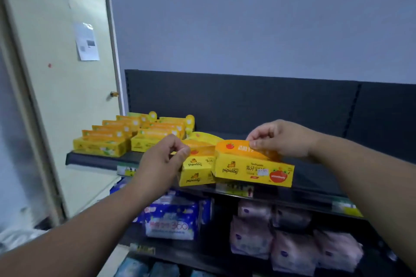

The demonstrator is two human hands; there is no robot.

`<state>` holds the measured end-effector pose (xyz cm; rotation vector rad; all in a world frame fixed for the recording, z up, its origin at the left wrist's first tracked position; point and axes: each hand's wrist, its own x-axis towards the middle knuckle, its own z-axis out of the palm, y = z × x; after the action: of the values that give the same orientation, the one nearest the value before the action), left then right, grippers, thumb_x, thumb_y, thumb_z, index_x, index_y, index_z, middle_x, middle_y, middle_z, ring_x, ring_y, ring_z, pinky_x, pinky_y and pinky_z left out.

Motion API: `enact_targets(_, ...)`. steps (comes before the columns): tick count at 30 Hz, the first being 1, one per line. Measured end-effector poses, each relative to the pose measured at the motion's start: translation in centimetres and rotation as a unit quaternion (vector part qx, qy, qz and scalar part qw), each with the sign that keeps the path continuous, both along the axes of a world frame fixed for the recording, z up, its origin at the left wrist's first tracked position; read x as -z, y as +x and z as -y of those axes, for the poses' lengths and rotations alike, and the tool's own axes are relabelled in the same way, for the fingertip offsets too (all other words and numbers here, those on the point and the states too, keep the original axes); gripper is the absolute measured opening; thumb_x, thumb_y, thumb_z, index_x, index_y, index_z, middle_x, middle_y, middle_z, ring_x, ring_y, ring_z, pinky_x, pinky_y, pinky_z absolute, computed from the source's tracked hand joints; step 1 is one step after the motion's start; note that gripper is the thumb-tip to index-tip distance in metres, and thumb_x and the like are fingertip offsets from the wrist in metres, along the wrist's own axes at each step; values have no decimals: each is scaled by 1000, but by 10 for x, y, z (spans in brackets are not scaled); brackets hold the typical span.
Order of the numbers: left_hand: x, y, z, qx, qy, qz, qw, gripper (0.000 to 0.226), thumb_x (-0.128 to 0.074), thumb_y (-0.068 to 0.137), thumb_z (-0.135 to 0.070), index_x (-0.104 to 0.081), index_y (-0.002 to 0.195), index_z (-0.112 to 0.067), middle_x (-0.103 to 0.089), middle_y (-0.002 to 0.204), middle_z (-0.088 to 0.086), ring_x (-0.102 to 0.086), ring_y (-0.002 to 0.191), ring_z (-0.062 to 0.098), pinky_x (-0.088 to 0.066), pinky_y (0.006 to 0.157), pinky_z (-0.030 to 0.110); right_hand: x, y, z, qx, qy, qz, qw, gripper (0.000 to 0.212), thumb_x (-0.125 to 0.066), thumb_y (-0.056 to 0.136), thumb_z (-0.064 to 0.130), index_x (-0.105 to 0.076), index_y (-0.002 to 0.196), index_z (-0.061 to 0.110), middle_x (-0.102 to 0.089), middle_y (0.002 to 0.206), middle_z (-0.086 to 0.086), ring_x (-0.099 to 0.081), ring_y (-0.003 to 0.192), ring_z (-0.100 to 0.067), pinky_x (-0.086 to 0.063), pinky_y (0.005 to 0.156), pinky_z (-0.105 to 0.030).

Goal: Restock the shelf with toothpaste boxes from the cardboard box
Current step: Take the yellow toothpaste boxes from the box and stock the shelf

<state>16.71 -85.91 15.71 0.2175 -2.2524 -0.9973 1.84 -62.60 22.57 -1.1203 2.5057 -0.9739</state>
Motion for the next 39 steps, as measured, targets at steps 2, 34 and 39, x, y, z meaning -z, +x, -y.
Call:
enact_targets(2,-7,-4,23,-35,0,-9,999,17,-56,94,-30,-53,78,-25,-67,78,3,-61,69,20,-48,61,37,-3,-13,18,4,-8,-15,1000,8,-65,93,26,-73,94,27,-68,73,10,-57,64,-4,-45,65,-22)
enact_targets(34,-65,-195,129,3,-74,5,997,16,-50,97,-32,-54,86,-21,-64,81,3,-62,76,22,-52,65,37,3,-169,146,131,-96,-108,981,42,-74,84,35,-57,122,26,-60,114,10,-61,99,-9,-48,80,-17)
enact_targets(39,-59,-213,126,69,-78,38,994,16,-51,97,-31,-56,88,-19,-58,75,-4,-52,66,10,-38,55,24,2,-159,151,115,0,-155,981,9,-66,92,28,-67,100,30,-68,93,12,-64,87,-6,-53,78,-28)
